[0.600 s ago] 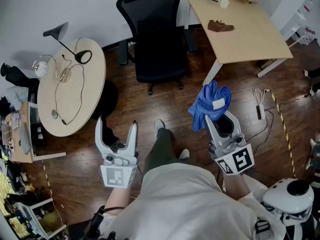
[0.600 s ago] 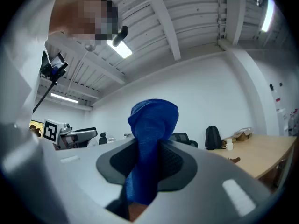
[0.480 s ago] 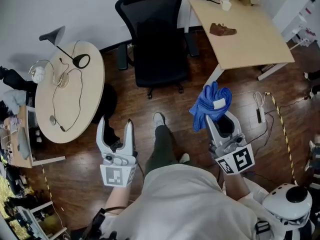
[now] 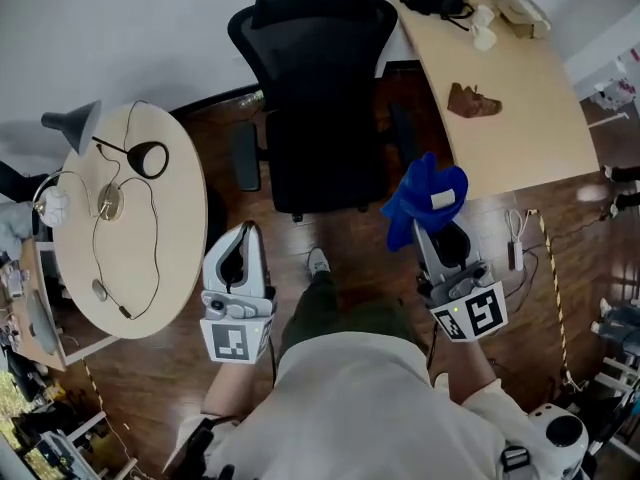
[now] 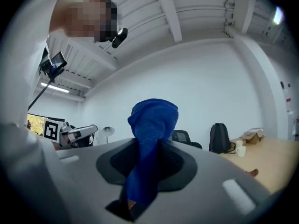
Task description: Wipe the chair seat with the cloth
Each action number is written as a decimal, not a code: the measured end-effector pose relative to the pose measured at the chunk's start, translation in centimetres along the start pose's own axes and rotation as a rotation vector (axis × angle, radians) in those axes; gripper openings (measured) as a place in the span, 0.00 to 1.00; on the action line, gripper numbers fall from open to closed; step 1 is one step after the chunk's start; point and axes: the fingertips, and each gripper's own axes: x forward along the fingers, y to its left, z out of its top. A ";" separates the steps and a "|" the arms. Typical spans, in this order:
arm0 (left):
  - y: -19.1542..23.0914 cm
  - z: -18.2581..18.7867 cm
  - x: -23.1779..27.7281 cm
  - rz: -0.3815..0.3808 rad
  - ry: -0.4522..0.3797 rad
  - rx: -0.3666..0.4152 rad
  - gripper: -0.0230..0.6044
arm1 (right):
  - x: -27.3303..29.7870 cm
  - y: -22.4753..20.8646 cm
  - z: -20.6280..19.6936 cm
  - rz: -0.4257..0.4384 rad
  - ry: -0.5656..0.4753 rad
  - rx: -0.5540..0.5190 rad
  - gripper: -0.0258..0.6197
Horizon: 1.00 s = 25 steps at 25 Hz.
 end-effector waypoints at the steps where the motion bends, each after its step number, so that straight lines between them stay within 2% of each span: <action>1: 1.1 -1.3 1.7 -0.001 0.018 -0.002 0.11 | 2.1 -1.3 -0.6 -0.001 0.014 0.006 0.21; 4: 3.4 -4.2 6.5 -0.044 0.051 0.051 0.11 | 8.0 -4.9 -3.4 0.007 0.080 0.036 0.21; 6: 4.1 -7.4 9.4 -0.074 0.089 0.067 0.11 | 11.7 -8.3 -8.5 -0.005 0.161 0.090 0.21; 8: 4.6 -12.9 12.8 -0.076 0.119 0.057 0.11 | 16.4 -12.9 -17.5 -0.022 0.256 0.151 0.21; 11: 6.1 -22.7 16.8 -0.044 0.158 0.028 0.11 | 24.4 -18.3 -36.0 -0.037 0.420 0.240 0.21; 13: 8.1 -27.8 19.0 0.003 0.209 -0.007 0.11 | 29.3 -20.6 -48.3 -0.078 0.546 0.298 0.21; 16: 11.7 -31.7 20.5 0.063 0.279 -0.043 0.11 | 34.6 -21.1 -63.1 -0.118 0.801 0.367 0.20; 19: 14.0 -35.7 18.8 0.087 0.305 -0.049 0.11 | 38.8 -19.8 -74.1 -0.052 0.983 0.361 0.20; 21: 14.5 -38.4 16.8 0.096 0.318 -0.055 0.11 | 40.7 -19.2 -79.8 -0.019 1.072 0.355 0.20; 25: 13.9 -41.6 15.1 0.072 0.333 -0.072 0.11 | 42.3 -18.4 -86.2 0.024 1.215 0.345 0.20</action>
